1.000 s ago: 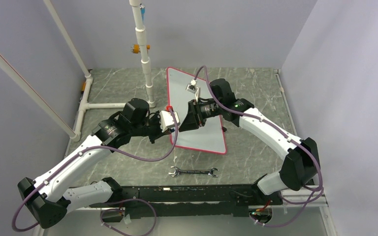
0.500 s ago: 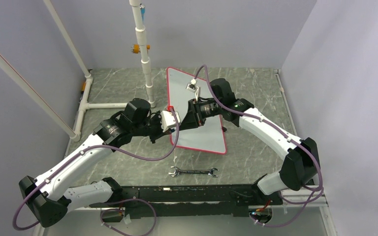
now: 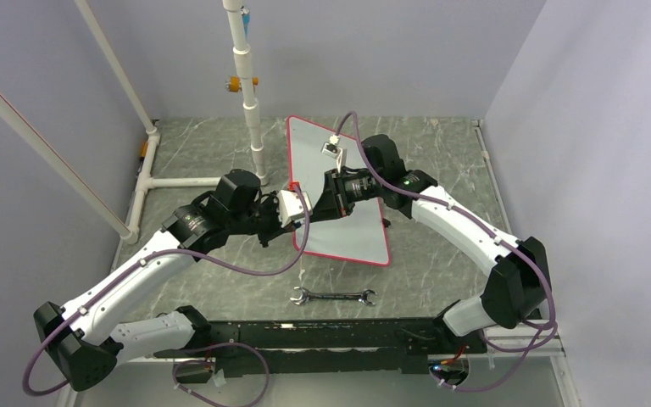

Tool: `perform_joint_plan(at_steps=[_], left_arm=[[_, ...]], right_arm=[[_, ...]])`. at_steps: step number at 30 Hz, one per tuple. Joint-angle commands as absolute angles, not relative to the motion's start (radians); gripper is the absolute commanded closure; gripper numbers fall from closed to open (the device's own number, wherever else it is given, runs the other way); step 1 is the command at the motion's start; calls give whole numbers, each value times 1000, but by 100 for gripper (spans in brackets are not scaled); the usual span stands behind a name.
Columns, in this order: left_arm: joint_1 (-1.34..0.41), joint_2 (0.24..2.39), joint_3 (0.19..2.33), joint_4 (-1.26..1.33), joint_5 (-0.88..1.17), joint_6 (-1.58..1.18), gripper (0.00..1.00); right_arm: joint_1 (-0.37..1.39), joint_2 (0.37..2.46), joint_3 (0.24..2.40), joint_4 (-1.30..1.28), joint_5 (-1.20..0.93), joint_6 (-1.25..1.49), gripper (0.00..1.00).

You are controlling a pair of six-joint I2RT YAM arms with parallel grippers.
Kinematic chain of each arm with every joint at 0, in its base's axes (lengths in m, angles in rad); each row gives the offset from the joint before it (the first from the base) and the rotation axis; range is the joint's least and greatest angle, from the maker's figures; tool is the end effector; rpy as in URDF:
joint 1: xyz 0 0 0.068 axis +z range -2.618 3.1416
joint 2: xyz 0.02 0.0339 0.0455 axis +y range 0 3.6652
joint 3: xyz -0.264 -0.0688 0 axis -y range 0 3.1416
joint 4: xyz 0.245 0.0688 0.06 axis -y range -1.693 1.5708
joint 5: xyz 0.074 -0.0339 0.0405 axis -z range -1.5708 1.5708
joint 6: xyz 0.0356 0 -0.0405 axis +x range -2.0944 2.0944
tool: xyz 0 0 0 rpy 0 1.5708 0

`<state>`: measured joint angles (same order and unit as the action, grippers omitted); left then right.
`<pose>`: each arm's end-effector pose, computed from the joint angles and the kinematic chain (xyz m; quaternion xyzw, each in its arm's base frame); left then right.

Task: Write a sentence on the whiteboard
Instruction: Pass from the left arm to the right

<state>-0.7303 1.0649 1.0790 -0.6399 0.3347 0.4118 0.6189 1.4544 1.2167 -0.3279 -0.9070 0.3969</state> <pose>0.1586 -0.1578 0.3448 0.5384 0.6977 -0.2176 0.4196 0.2465 0.2100 0.3249 -0.2970 0.7595 0.5461 0.1916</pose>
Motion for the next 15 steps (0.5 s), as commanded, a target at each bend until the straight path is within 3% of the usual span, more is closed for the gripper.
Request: perform_joint_plan(at_steps=[1,7,10,11,15], left_arm=[[-736,1068,1094,-620,325,399,100],[-737,1063,1093,-617,320,399,100],[-737,1058,1093,-612,304,394,100],[-737,1055,1093,-611,295,391,99],[-738,1052,1106,-632,277,369,77]], right_arm=[[624,1459,1248,-290,-913,402,80],[624,1473,1249,-303,-908,397,85],[624,1476,1246,-300,-918,400,100],[624,1476,1244,-298,-921,401,100],[624,1457,1241,-294,-910,399,100]])
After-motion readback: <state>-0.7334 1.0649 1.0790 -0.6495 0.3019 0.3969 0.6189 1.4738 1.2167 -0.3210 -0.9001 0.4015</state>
